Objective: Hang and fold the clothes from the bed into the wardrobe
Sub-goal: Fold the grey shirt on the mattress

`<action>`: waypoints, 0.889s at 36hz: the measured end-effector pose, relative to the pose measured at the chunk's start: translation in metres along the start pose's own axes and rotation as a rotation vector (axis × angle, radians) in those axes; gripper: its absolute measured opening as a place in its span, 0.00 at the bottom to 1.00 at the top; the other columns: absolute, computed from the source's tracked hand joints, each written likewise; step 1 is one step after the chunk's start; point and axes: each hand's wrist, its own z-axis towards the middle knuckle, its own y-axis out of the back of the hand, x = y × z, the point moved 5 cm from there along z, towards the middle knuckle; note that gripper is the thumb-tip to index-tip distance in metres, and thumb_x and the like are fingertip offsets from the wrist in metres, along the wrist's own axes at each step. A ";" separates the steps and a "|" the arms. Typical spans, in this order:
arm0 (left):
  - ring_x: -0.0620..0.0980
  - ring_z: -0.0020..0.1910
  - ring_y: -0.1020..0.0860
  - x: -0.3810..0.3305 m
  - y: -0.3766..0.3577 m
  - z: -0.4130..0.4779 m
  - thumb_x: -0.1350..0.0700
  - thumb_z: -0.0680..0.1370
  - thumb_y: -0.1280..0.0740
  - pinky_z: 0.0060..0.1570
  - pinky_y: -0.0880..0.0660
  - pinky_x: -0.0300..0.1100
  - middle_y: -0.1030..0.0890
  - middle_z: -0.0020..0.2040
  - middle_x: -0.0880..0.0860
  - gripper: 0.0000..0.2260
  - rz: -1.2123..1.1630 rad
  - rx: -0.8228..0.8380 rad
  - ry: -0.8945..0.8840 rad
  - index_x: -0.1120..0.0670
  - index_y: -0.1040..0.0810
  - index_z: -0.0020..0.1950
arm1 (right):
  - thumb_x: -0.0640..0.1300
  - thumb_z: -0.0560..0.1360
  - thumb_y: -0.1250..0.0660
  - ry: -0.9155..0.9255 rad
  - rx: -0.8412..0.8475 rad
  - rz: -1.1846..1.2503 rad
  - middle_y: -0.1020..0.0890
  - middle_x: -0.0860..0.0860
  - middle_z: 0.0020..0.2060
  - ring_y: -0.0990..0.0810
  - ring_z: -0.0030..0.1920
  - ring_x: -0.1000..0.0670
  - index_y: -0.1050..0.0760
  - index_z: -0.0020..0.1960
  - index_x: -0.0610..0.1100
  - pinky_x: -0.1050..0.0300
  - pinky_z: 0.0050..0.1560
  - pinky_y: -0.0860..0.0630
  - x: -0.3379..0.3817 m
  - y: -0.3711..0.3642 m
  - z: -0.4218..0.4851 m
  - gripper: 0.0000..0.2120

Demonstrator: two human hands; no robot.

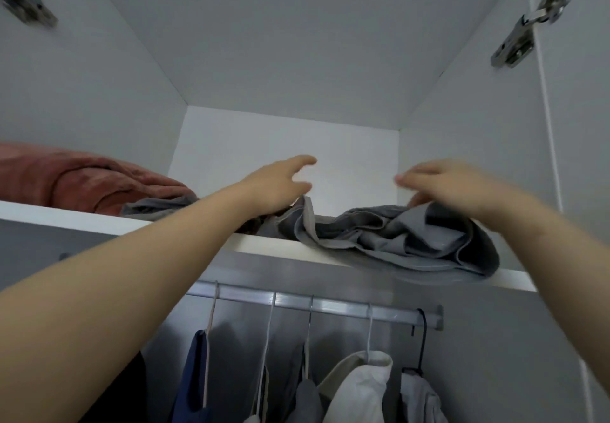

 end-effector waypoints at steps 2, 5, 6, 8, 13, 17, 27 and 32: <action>0.50 0.71 0.36 0.001 -0.025 0.000 0.50 0.80 0.40 0.67 0.41 0.42 0.35 0.73 0.50 0.21 0.064 0.266 0.080 0.48 0.37 0.73 | 0.57 0.76 0.39 0.022 0.296 -0.169 0.24 0.55 0.60 0.27 0.62 0.52 0.26 0.61 0.50 0.56 0.67 0.36 0.003 -0.032 0.000 0.18; 0.53 0.44 0.28 0.011 -0.048 -0.007 0.48 0.78 0.43 0.47 0.34 0.44 0.25 0.50 0.59 0.10 0.196 0.533 0.333 0.52 0.27 0.49 | 0.64 0.72 0.41 -0.118 0.582 -0.253 0.26 0.55 0.64 0.29 0.64 0.51 0.26 0.62 0.53 0.52 0.70 0.40 -0.010 -0.060 -0.006 0.24; 0.53 0.40 0.32 0.013 -0.049 -0.007 0.49 0.79 0.44 0.44 0.36 0.44 0.28 0.47 0.58 0.09 0.214 0.525 0.372 0.53 0.29 0.47 | 0.64 0.72 0.41 -0.149 0.577 -0.241 0.26 0.55 0.63 0.29 0.64 0.51 0.25 0.61 0.53 0.51 0.70 0.39 -0.015 -0.061 -0.006 0.23; 0.52 0.39 0.32 0.008 -0.051 -0.007 0.49 0.80 0.44 0.44 0.36 0.43 0.29 0.44 0.54 0.10 0.186 0.509 0.402 0.54 0.29 0.47 | 0.59 0.75 0.41 -0.157 0.541 -0.246 0.25 0.55 0.59 0.28 0.61 0.52 0.23 0.53 0.54 0.55 0.67 0.38 -0.024 -0.059 -0.005 0.14; 0.48 0.25 0.38 0.000 -0.058 -0.003 0.55 0.81 0.46 0.29 0.40 0.38 0.34 0.29 0.53 0.15 0.180 0.539 0.438 0.54 0.34 0.33 | 0.55 0.74 0.37 -0.192 0.500 -0.238 0.23 0.52 0.56 0.26 0.58 0.49 0.22 0.44 0.53 0.54 0.64 0.35 -0.039 -0.052 0.000 0.08; 0.49 0.28 0.36 -0.003 -0.054 0.003 0.53 0.80 0.44 0.31 0.39 0.38 0.32 0.32 0.53 0.15 0.235 0.519 0.410 0.54 0.33 0.33 | 0.64 0.72 0.38 -0.245 0.373 -0.014 0.21 0.51 0.57 0.23 0.58 0.49 0.20 0.55 0.51 0.52 0.66 0.33 -0.036 -0.035 0.003 0.21; 0.53 0.49 0.33 0.011 -0.049 0.014 0.52 0.81 0.46 0.50 0.39 0.41 0.29 0.46 0.54 0.12 0.513 0.488 0.466 0.57 0.29 0.57 | 0.59 0.77 0.42 -0.126 0.371 -0.173 0.26 0.48 0.63 0.27 0.62 0.47 0.25 0.62 0.44 0.57 0.56 0.36 -0.012 -0.071 -0.002 0.23; 0.54 0.57 0.25 -0.001 -0.051 0.021 0.54 0.80 0.41 0.58 0.30 0.44 0.23 0.62 0.54 0.14 0.350 0.357 0.274 0.57 0.23 0.61 | 0.55 0.77 0.40 -0.051 0.222 -0.124 0.19 0.47 0.53 0.23 0.54 0.47 0.20 0.52 0.42 0.56 0.54 0.30 -0.010 -0.059 -0.004 0.18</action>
